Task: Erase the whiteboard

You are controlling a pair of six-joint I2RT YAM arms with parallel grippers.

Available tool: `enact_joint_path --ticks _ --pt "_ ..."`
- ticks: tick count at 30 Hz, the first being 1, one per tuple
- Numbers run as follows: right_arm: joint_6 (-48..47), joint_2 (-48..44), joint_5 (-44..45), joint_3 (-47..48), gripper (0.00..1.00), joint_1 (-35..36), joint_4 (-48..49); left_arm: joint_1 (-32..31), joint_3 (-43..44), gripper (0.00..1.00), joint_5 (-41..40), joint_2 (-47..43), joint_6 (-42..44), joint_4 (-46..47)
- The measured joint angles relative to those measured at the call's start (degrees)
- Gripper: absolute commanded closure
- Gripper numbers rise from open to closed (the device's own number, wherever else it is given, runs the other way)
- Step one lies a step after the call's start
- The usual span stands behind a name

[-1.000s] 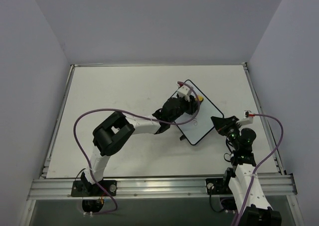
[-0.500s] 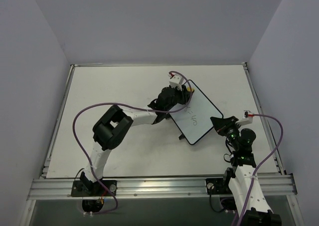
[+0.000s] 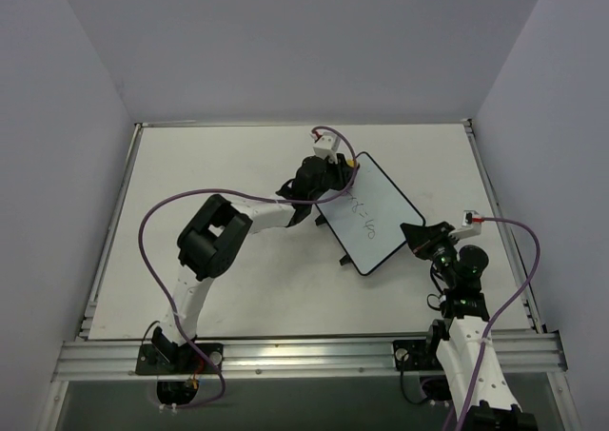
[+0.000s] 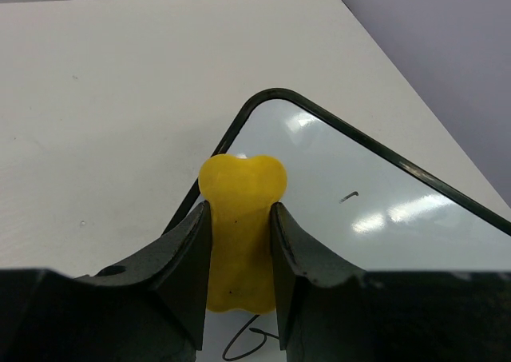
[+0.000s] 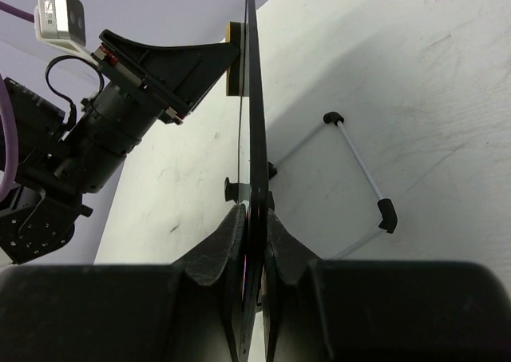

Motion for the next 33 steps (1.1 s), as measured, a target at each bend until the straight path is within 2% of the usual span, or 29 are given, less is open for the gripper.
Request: enact_joint_path --ticks 33 --pt "-0.2 -0.7 0.2 0.1 1.0 0.3 -1.1 -2.7 0.6 0.98 3.3 -1.2 8.2 -1.1"
